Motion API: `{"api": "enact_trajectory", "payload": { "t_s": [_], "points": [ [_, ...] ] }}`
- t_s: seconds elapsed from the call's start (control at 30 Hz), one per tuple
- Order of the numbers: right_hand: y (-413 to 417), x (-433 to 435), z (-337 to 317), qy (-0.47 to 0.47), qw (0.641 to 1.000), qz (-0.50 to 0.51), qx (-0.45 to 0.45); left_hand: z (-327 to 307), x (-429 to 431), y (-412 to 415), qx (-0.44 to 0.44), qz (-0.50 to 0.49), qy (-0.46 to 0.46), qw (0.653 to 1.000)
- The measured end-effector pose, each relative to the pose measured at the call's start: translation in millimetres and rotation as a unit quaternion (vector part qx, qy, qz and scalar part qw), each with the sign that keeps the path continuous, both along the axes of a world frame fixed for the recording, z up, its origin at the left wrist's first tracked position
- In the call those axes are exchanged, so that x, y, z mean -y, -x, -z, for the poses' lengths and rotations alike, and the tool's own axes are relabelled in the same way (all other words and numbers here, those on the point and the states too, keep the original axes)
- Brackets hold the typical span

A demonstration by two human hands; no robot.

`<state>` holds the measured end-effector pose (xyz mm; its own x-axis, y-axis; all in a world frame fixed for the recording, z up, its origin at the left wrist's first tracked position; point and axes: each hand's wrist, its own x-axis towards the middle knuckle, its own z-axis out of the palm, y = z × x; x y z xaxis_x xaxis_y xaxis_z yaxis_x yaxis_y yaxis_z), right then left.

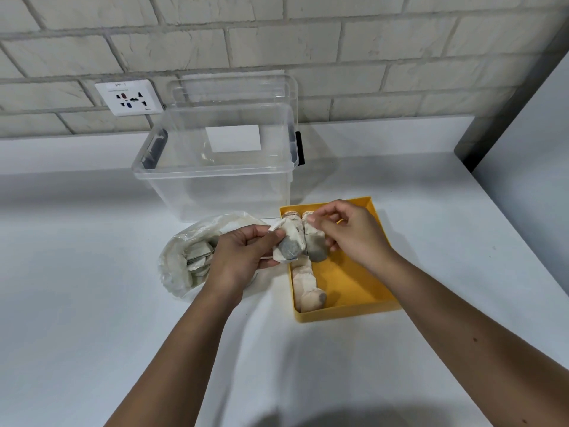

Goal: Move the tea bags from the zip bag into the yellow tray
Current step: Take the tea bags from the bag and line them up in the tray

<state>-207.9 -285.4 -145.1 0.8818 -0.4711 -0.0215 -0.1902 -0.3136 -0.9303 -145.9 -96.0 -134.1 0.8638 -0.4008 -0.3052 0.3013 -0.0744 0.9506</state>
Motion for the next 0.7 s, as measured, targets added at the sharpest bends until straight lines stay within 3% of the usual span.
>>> {"api": "enact_trajectory", "payload": {
  "t_s": [0.13, 0.47, 0.7],
  "points": [
    [10.7, -21.0, -10.5, 0.005, 0.999, -0.054, -0.003, 0.2, 4.1, 4.4, 0.006, 0.016, -0.002, 1.0],
    [17.5, -18.9, -6.3, -0.094, 0.995, -0.024, 0.018, -0.7, 4.4, 7.4, -0.015, 0.07, 0.028, 0.997],
    [18.7, -13.3, -7.2, -0.107, 0.993, -0.033, 0.033, 3.0, 7.7, 3.6, -0.019, 0.064, 0.038, 0.997]
  ]
}}
